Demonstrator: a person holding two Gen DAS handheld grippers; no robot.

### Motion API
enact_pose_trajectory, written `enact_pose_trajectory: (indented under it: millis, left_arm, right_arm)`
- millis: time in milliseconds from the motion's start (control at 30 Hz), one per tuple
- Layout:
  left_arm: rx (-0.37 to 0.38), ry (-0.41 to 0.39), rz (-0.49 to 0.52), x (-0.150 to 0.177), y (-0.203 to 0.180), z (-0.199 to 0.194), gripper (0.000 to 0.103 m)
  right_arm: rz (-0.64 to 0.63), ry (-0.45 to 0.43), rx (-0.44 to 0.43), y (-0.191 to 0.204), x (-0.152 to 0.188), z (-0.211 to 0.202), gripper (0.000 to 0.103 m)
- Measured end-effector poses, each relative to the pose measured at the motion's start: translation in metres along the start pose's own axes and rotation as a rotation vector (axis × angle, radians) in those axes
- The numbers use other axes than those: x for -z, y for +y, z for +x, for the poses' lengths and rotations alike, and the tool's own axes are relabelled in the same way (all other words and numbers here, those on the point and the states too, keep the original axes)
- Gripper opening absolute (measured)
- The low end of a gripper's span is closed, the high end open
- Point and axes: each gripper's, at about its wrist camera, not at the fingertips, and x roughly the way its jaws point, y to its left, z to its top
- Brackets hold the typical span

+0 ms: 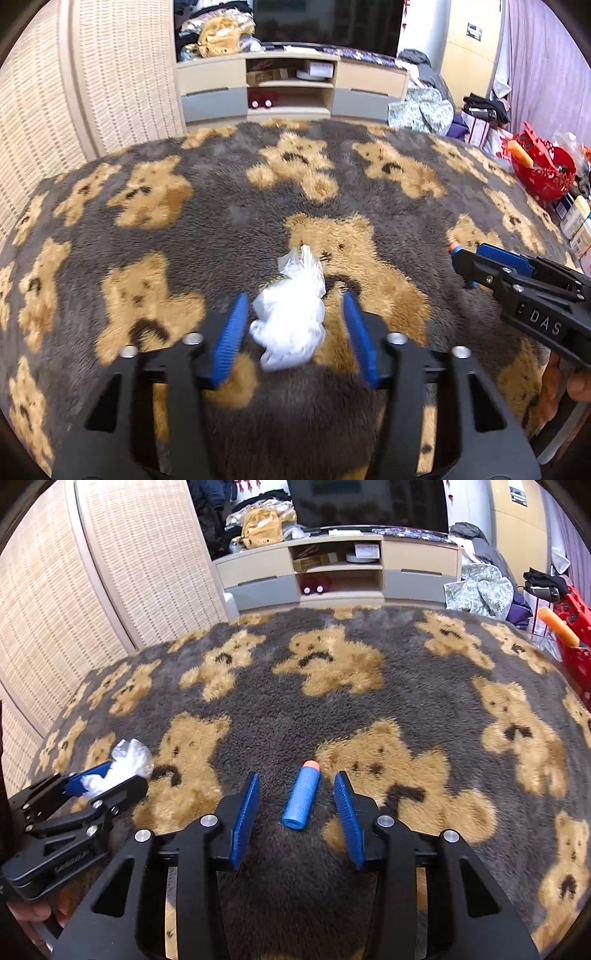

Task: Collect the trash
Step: 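Grasp the clear plastic bag with the left tool while the right tool grasps the blue foam dart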

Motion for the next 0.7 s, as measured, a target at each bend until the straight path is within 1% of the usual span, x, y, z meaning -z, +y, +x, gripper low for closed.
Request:
enact_pose_trajectory:
  millis: [100,133,167,267,467,567,700]
  left_arm:
    - [0.015,0.020,0.018,0.000,-0.001,0.010,0.029]
    - [0.017,0.020,0.019,0.001,-0.001,0.011,0.029]
    - [0.022,0.019,0.019,0.001,-0.001,0.011,0.028]
    - [0.025,0.019,0.020,0.003,0.000,0.009,0.025]
    - [0.008,0.034,0.051,0.016,-0.006,-0.008,0.024]
    - [0.005,0.037,0.061,0.030,-0.012,-0.024,0.024]
    - [0.013,0.032,0.045,0.052,-0.018,-0.050,0.024]
  right_arm:
    - [-0.009,0.028,0.005,0.003,0.003,0.011,0.036]
    - [-0.013,0.027,0.015,0.004,0.004,0.012,0.034]
    - [-0.013,0.023,0.019,0.004,0.003,0.011,0.027]
    - [-0.005,0.028,0.037,0.000,0.005,0.011,0.014]
    - [-0.012,0.050,0.045,-0.003,0.013,0.000,0.014]
    - [-0.021,0.060,0.035,-0.002,0.026,-0.016,0.014]
    - [-0.032,0.064,0.018,0.001,0.045,-0.040,0.013]
